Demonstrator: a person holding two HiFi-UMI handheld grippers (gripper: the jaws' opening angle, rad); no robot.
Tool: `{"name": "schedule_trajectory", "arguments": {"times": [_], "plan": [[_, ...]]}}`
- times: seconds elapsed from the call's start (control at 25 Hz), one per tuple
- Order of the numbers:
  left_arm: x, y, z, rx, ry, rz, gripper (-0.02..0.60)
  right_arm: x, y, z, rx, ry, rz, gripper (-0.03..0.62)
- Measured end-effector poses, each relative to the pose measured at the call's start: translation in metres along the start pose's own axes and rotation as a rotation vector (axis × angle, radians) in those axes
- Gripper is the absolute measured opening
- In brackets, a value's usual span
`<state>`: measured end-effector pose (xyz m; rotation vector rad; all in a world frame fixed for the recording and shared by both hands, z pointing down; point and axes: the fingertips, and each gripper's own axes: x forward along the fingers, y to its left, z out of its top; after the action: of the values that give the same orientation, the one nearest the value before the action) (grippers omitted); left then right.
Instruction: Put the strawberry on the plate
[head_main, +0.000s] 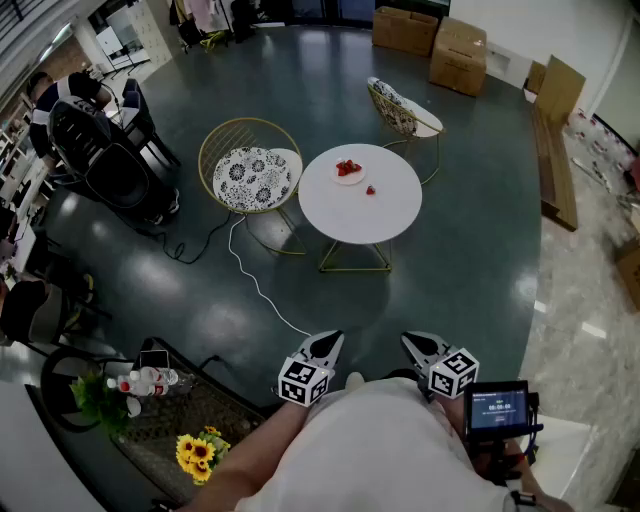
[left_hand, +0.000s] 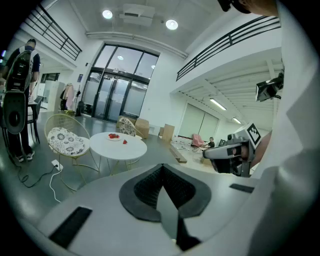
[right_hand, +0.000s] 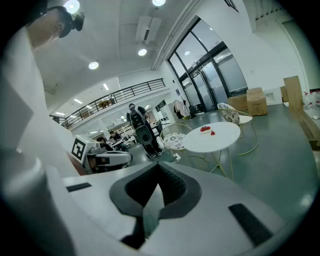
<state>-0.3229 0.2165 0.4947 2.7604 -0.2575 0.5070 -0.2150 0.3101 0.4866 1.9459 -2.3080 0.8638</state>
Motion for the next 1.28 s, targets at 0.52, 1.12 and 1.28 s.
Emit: {"name": "schedule_trajectory", "arguments": {"times": [0.52,1.12,1.28], "plan": [[-0.003,-0.045,-0.006,0.028,0.007,-0.019,0.006,-0.036,0.002,0.004,0.018,-0.074,-0.015,0.008],[0.010,-0.070,-0.015,0.054,0.047,-0.086,0.006,-0.055,-0.006,-0.011,0.042,-0.077,-0.078,0.008],[0.021,-0.079,-0.010,0.071,0.051,-0.125,0.006,-0.064,-0.010,-0.017,0.048,-0.069,-0.099,0.008]]}}
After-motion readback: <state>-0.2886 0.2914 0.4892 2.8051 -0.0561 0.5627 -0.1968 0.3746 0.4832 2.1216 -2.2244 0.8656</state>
